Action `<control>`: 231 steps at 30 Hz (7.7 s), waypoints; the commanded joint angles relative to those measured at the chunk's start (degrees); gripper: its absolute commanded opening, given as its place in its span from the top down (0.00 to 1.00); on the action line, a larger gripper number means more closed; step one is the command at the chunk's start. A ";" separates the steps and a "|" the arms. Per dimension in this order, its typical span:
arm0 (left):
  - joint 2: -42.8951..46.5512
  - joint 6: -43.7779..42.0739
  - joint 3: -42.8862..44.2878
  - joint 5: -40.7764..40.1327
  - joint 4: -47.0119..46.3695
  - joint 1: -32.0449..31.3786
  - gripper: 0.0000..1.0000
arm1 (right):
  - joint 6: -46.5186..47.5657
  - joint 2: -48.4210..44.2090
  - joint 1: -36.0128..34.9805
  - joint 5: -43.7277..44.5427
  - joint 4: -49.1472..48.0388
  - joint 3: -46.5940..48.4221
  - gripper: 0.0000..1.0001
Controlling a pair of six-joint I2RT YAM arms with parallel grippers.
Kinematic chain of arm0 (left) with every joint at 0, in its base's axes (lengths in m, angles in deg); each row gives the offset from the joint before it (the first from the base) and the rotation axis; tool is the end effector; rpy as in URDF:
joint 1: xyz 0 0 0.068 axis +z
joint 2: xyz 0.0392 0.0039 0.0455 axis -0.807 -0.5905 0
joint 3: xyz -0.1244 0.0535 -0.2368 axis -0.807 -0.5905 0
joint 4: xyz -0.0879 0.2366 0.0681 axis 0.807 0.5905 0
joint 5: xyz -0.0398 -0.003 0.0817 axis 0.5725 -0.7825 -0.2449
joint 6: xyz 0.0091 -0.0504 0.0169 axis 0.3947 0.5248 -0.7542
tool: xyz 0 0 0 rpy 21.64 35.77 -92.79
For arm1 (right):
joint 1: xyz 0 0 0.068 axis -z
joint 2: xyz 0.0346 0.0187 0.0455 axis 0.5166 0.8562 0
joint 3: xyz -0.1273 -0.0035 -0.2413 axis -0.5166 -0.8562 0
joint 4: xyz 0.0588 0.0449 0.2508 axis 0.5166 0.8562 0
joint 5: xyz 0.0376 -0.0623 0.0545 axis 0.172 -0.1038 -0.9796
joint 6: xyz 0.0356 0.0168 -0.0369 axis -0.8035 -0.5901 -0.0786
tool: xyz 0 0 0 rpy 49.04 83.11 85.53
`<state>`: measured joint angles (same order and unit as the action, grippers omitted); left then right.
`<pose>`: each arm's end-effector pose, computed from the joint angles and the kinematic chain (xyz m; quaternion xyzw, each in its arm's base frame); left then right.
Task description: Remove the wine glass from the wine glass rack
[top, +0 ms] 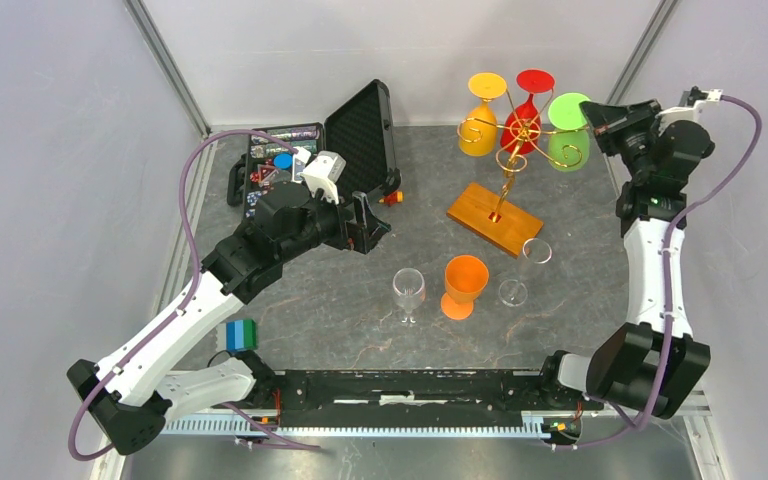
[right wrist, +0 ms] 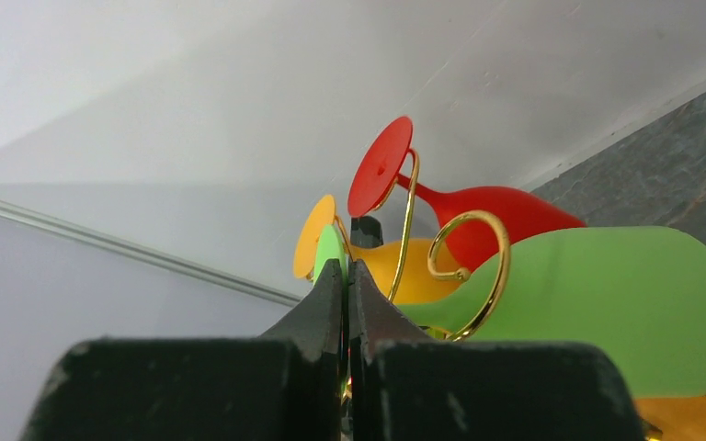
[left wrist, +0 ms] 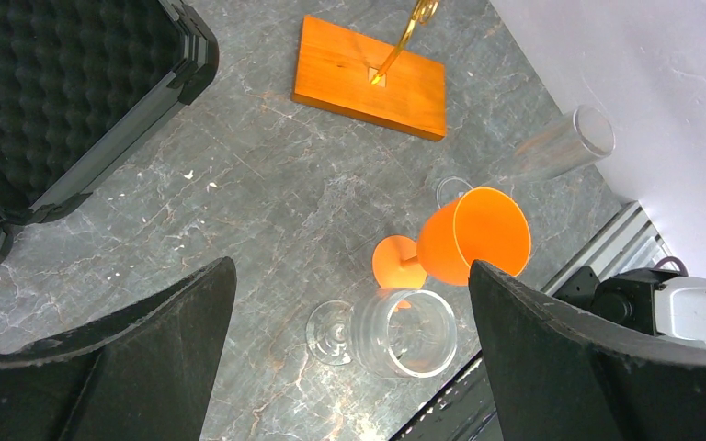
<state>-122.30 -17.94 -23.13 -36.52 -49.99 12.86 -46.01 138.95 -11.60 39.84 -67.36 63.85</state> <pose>0.1682 -0.1480 0.3835 0.1390 0.8052 -0.3200 0.4795 0.2855 -0.0839 0.4111 0.3031 0.6150 0.4061 0.6041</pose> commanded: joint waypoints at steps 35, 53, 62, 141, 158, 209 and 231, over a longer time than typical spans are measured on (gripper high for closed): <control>1.07 -0.23 0.41 -0.31 -2.55 0.57 0.00 | 6.11 6.31 -6.02 13.66 -34.73 2.58 1.00; 0.13 6.22 1.03 4.64 -7.23 1.08 0.00 | -21.19 -4.84 -7.21 8.43 -52.04 -0.09 1.00; -0.15 10.76 1.30 6.69 -12.31 1.07 0.00 | -39.60 -8.22 -13.97 7.32 -59.72 -7.54 1.00; 0.36 38.22 0.06 39.71 -48.52 6.40 0.97 | -51.46 -8.55 -48.15 26.01 -61.73 -37.55 1.00; 5.35 14.93 5.25 14.52 -16.08 6.41 0.98 | -33.55 -12.35 -48.15 21.71 -35.86 -29.08 0.29; -25.50 -8.93 15.46 -6.57 42.22 -14.22 0.94 | 10.47 -33.88 -48.16 49.86 -7.73 -22.45 0.21; -18.94 -15.20 20.28 -6.07 41.34 -14.32 0.40 | 12.89 -33.98 -48.15 49.83 -6.77 -20.97 0.18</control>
<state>-147.46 -28.12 -6.23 -44.61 -7.37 -1.20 -35.83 105.46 -59.72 88.71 -73.77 40.27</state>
